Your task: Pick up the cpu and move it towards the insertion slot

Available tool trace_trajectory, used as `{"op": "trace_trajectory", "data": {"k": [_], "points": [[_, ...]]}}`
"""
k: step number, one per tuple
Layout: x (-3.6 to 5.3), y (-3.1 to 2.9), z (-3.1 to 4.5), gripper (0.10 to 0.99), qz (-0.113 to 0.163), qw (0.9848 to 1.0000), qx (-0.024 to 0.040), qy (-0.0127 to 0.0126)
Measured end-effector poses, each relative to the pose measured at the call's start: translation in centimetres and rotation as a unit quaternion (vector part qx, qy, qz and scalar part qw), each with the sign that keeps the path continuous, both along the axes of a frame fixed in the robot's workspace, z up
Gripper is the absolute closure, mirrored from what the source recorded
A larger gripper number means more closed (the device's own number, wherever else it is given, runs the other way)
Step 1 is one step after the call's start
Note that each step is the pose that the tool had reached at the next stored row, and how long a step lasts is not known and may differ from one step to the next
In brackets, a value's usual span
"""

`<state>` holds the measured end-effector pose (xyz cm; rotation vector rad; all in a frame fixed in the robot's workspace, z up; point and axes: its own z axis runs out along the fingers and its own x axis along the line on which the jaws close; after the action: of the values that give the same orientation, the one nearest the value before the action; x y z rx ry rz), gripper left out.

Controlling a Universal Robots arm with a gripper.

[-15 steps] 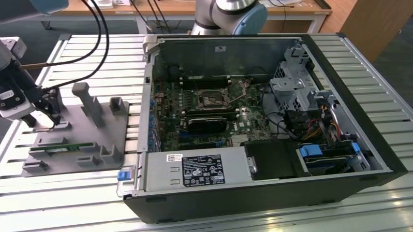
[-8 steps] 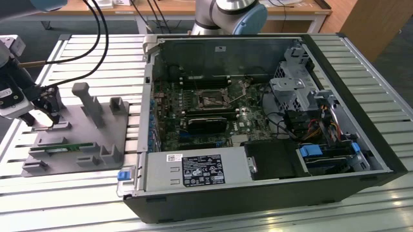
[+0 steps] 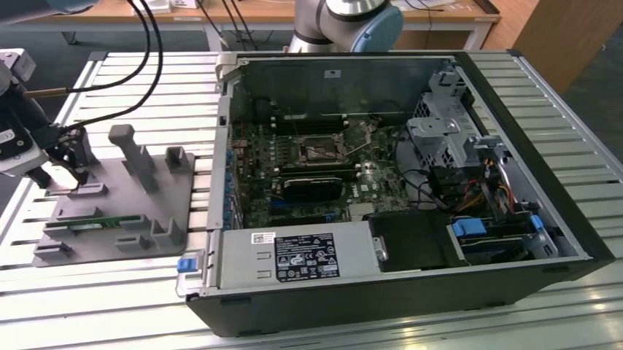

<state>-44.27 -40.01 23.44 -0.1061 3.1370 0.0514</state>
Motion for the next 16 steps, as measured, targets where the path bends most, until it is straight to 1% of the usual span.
{"op": "trace_trajectory", "data": {"k": [16], "points": [[0.0, 0.01, 1.67, 0.537, 0.0, 1.0, 0.0, 0.0]]}}
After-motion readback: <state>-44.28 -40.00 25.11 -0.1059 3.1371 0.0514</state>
